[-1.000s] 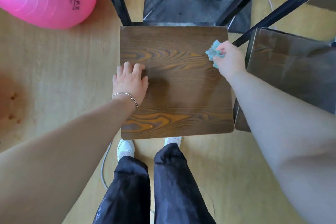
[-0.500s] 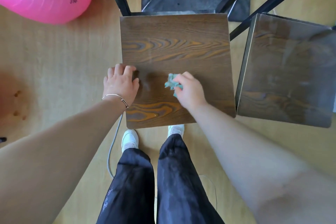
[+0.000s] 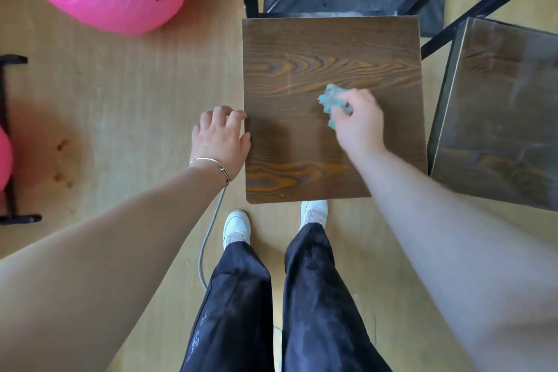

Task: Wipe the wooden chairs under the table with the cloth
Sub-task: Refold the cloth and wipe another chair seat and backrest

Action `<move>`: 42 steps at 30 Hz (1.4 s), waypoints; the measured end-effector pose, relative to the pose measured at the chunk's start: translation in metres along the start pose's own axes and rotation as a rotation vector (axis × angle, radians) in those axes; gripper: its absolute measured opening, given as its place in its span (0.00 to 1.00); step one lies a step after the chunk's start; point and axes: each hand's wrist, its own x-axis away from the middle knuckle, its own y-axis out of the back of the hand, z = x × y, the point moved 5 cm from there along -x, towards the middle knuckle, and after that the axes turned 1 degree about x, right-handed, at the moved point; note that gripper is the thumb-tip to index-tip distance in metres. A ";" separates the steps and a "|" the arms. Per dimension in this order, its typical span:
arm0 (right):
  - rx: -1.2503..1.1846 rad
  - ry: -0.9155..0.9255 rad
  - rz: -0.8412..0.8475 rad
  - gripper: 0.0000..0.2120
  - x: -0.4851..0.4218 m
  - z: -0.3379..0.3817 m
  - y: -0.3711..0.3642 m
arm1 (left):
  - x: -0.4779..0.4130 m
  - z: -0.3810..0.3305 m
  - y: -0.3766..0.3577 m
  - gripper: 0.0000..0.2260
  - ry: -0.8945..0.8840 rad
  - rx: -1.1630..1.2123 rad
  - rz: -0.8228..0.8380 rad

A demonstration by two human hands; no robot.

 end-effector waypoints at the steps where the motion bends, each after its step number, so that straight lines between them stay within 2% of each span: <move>1: 0.031 -0.046 -0.029 0.09 -0.024 -0.002 0.008 | -0.004 -0.001 0.002 0.18 0.003 -0.001 -0.007; 4: 0.112 -0.094 -0.031 0.11 -0.088 0.009 0.011 | -0.018 -0.001 0.009 0.18 0.022 0.004 -0.027; 8: 0.220 0.017 0.169 0.14 -0.132 0.057 -0.034 | -0.034 0.002 0.016 0.17 0.051 0.008 -0.045; 10: 0.282 0.076 0.212 0.14 -0.130 0.077 -0.055 | -0.039 0.006 0.019 0.17 0.065 0.018 -0.053; 13: 0.296 0.226 0.252 0.10 -0.102 0.088 -0.070 | -0.041 0.012 0.021 0.17 0.093 0.039 -0.053; 17: 0.223 0.482 0.448 0.07 -0.020 0.077 -0.084 | -0.034 0.014 0.017 0.17 0.104 0.045 -0.026; 22: 0.189 0.615 0.616 0.10 0.094 0.043 -0.085 | -0.027 0.005 0.010 0.17 0.075 0.028 0.001; 24: 0.143 0.588 0.655 0.10 0.107 0.038 -0.083 | -0.027 -0.002 0.007 0.17 0.060 0.026 0.004; 26: 0.037 0.457 0.596 0.11 0.087 0.035 -0.069 | -0.028 -0.009 0.004 0.17 0.048 0.024 0.001; 29: -0.043 0.271 0.227 0.09 0.010 0.028 -0.020 | -0.032 -0.021 -0.001 0.18 0.044 0.026 0.008; 31: 0.024 0.133 0.060 0.09 -0.049 0.014 0.010 | -0.034 -0.029 -0.003 0.18 0.036 0.041 0.004; 35: 0.250 -0.106 0.040 0.10 -0.118 -0.024 0.033 | -0.036 -0.035 0.002 0.17 0.042 0.086 -0.043; 38: 0.286 -0.030 0.076 0.07 -0.102 -0.024 0.014 | -0.038 -0.034 0.007 0.17 0.036 0.093 -0.066; 42: 0.164 0.282 0.256 0.08 0.003 -0.001 -0.034 | -0.033 -0.033 0.006 0.17 0.009 0.064 -0.051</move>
